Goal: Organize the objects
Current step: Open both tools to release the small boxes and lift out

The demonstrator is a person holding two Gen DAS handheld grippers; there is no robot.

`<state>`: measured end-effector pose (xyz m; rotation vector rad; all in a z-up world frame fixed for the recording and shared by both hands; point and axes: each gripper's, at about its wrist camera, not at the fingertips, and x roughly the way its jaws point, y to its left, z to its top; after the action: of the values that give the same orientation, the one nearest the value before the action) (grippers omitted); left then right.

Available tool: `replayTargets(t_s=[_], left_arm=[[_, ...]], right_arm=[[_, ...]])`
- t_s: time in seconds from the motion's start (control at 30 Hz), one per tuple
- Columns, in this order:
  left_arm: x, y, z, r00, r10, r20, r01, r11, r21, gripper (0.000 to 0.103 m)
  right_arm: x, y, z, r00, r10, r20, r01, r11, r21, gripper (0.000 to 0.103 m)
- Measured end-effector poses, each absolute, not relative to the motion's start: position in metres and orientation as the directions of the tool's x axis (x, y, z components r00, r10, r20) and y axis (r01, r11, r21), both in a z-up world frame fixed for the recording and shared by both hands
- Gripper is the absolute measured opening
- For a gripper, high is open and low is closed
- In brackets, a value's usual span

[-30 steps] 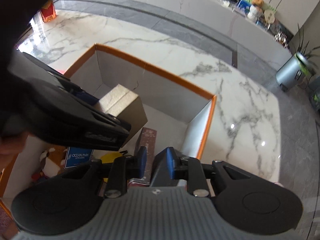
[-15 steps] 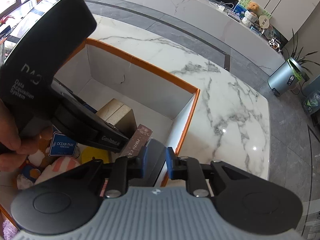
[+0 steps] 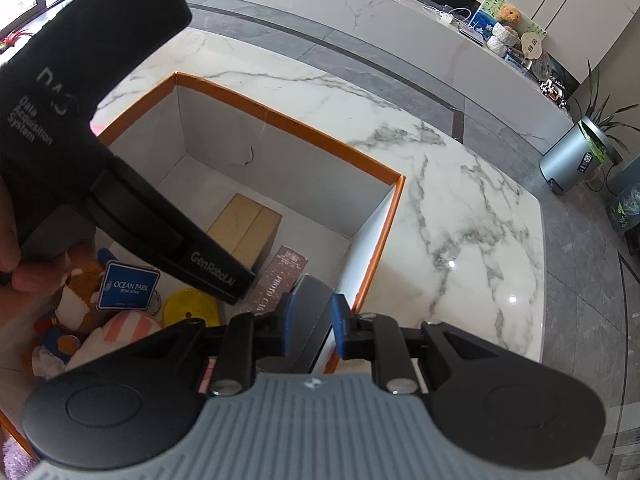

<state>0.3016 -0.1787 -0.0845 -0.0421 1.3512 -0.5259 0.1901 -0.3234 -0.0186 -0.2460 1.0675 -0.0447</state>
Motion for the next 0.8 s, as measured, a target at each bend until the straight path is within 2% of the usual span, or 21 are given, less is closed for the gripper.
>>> replayTargets(t_s=[0.07,0.13,0.27,0.5,0.6,0.67,0.8], left_arm=[[0.302,-0.178,-0.086,0.118,-0.393,-0.912,0.345,0.877,-0.333,0.034],[0.302,-0.176,-0.086,0.109,-0.398,-0.911,0.355,0.872,-0.339,0.032],[0.303,-0.171,-0.081,0.112,-0.401,-0.909,0.371,0.866,-0.336,0.033],[0.309,-0.16,-0.069,0.15,-0.421,-0.894,0.361,0.866,-0.347,0.034],[0.311,-0.158,-0.065,0.177,-0.437,-0.882,0.372,0.859,-0.351,0.039],[0.313,-0.158,-0.062,0.203,-0.435,-0.877,0.372,0.863,-0.342,0.046],[0.323,-0.159,-0.063,0.225,-0.426,-0.876,0.345,0.876,-0.338,0.047]], right_arm=[[0.187,-0.321,-0.017,0.486,-0.128,-0.864,-0.113,0.972,-0.208,0.017],[0.184,-0.315,-0.017,0.474,-0.102,-0.875,-0.173,0.963,-0.206,0.019],[0.175,-0.297,-0.025,0.443,-0.108,-0.89,-0.322,0.908,-0.27,0.032],[0.173,-0.278,-0.055,0.454,-0.178,-0.873,-0.491,0.767,-0.413,0.033],[0.177,-0.277,-0.059,0.45,-0.18,-0.875,-0.492,0.767,-0.411,0.033],[0.178,-0.277,-0.059,0.448,-0.178,-0.876,-0.493,0.768,-0.408,0.033],[0.182,-0.282,-0.043,0.454,-0.133,-0.881,-0.469,0.805,-0.363,0.033]])
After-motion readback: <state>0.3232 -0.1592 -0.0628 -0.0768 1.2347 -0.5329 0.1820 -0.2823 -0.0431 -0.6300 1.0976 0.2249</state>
